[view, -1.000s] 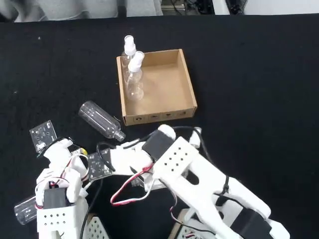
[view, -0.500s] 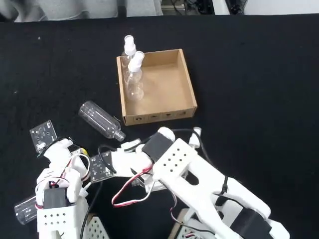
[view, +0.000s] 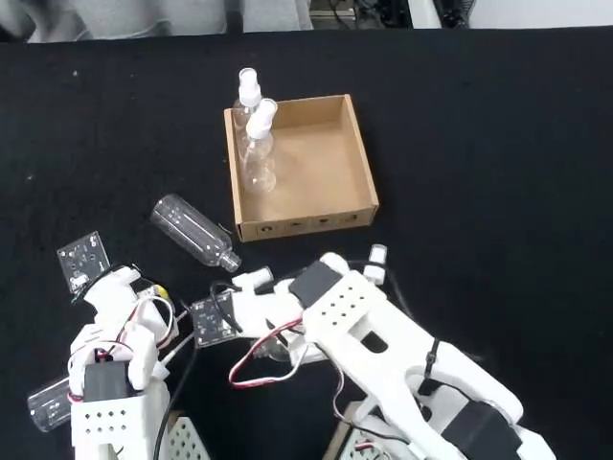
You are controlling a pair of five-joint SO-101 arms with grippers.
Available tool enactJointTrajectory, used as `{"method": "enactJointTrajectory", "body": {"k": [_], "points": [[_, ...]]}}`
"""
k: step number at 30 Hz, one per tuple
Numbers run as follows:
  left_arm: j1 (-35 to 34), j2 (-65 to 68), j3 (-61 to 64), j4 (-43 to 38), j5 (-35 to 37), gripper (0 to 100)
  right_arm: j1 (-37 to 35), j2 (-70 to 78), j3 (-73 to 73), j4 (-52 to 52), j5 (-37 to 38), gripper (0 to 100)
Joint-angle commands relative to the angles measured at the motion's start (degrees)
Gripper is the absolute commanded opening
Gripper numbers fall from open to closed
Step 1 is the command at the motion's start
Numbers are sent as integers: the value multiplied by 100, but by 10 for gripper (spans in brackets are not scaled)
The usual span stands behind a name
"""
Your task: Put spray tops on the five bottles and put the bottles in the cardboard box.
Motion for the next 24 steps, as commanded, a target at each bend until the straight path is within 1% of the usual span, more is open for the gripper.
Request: {"method": "enactJointTrajectory", "body": {"k": [1,5,12,24], "points": [[-13,-26,127,18,0,65,141,-268,163,-466,88,209],[-31,-35,127,18,0,65,141,-268,514,-1029,97,208],[-40,-35,127,18,0,65,141,-268,743,-1459,88,208],[-4,-35,127,18,0,65,79,-268,796,-1538,62,208]]}}
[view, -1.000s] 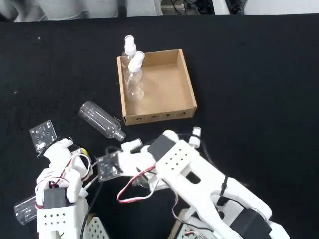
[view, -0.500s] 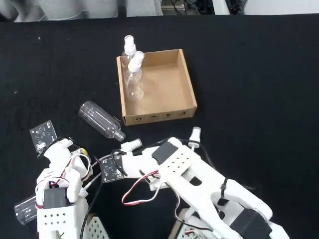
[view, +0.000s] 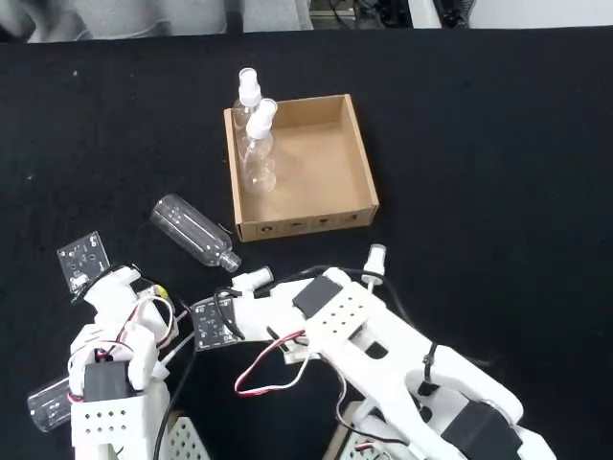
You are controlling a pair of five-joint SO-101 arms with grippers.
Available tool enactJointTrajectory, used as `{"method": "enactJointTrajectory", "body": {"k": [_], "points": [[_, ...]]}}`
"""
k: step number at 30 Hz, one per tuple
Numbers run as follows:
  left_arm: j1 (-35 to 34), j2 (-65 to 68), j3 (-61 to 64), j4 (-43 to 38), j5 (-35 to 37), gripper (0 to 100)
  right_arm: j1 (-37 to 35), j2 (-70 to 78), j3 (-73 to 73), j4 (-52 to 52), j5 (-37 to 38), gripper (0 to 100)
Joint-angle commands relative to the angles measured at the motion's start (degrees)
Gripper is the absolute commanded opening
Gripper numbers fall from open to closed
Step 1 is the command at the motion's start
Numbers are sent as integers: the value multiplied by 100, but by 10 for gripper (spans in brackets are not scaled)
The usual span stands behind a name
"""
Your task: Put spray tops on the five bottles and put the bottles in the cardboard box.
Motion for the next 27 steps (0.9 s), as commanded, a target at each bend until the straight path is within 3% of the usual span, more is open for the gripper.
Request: {"method": "enactJointTrajectory", "body": {"k": [1,11,18,27], "points": [[-4,-35,127,18,0,65,88,-268,22,-114,-18,208],[-22,-35,127,18,0,65,105,-268,84,-141,-79,206],[-31,-35,127,18,0,65,114,-277,66,-149,-88,88],[-31,-35,127,18,0,65,123,-321,-57,-88,-123,77]]}}
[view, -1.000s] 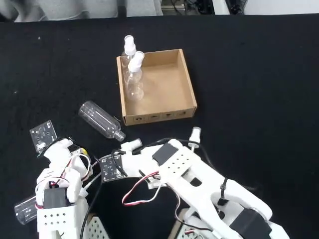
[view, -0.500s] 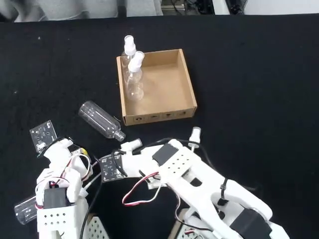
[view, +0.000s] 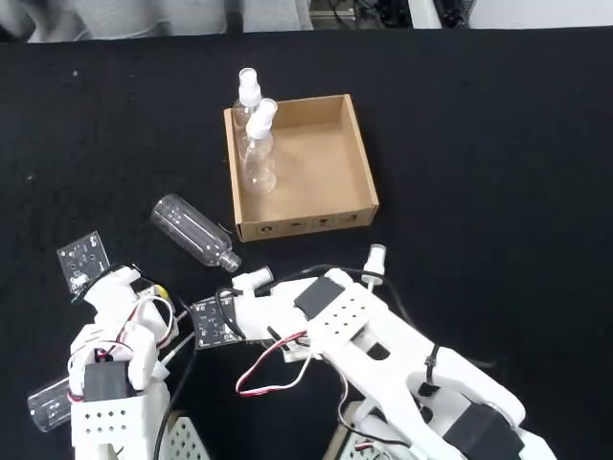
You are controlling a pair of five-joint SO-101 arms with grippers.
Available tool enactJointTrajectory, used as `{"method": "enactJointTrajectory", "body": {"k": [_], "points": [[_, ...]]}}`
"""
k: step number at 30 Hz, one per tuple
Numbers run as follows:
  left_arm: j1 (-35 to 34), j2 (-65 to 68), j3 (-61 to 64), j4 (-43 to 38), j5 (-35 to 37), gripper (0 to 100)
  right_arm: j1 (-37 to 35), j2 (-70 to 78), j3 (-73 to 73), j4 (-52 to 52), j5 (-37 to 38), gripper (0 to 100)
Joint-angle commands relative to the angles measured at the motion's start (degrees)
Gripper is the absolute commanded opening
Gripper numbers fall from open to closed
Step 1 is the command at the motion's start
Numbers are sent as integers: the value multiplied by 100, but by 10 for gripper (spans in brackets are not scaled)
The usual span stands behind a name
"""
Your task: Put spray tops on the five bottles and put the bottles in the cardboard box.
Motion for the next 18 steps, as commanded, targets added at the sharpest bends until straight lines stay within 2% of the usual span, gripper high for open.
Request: {"method": "enactJointTrajectory", "body": {"k": [1,18], "points": [[-31,-35,127,18,0,65,105,-251,-189,79,-211,77],[-31,-35,127,18,0,65,105,-251,-1745,1732,-1873,77]]}}
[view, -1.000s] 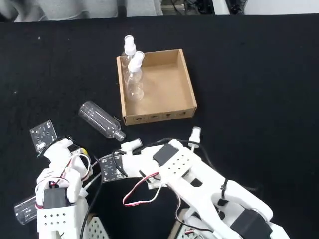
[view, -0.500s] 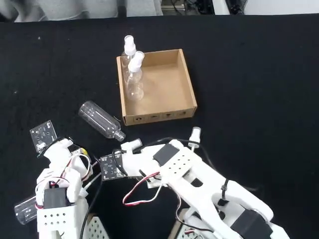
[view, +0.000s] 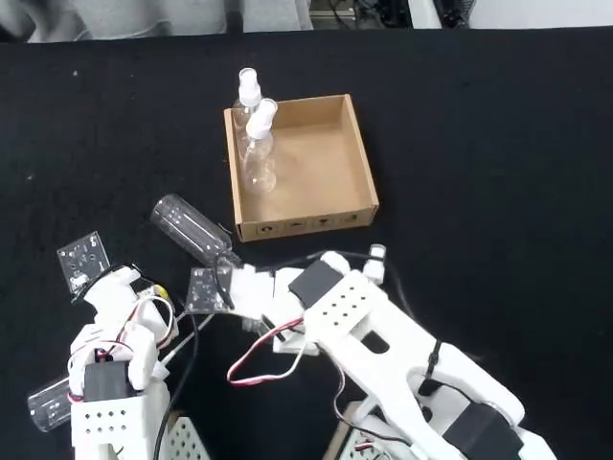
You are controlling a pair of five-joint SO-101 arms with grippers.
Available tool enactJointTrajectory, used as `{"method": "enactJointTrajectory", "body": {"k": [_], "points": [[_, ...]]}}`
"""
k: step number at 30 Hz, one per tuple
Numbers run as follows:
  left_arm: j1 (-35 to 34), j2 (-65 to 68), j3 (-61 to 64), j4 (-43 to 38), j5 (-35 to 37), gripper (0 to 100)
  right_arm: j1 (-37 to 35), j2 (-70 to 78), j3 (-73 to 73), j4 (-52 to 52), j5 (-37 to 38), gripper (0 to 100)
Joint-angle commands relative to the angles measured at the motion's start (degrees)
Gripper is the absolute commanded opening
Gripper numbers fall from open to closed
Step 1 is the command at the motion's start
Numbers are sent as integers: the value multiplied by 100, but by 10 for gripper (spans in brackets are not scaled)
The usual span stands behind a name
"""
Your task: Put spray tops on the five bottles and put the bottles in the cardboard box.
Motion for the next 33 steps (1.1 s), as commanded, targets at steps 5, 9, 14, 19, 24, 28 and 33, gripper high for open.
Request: {"method": "enactJointTrajectory", "body": {"k": [5,9,14,19,24,28,33], "points": [[-31,-35,127,18,0,65,114,-259,-1244,949,-800,77],[-31,-35,127,18,0,65,114,-338,-1710,1495,-1099,77],[-31,-35,127,18,0,65,123,-1112,-1789,1793,-1231,77],[-31,-35,127,18,0,65,308,-2035,-1543,1793,-1231,77],[-31,-35,127,18,0,65,949,-2703,-1288,1785,-1231,77],[-31,-35,127,18,0,65,1495,-3125,-1138,1776,-1231,77],[-31,-35,127,18,0,65,2611,-3785,-927,1793,-1231,77]]}}
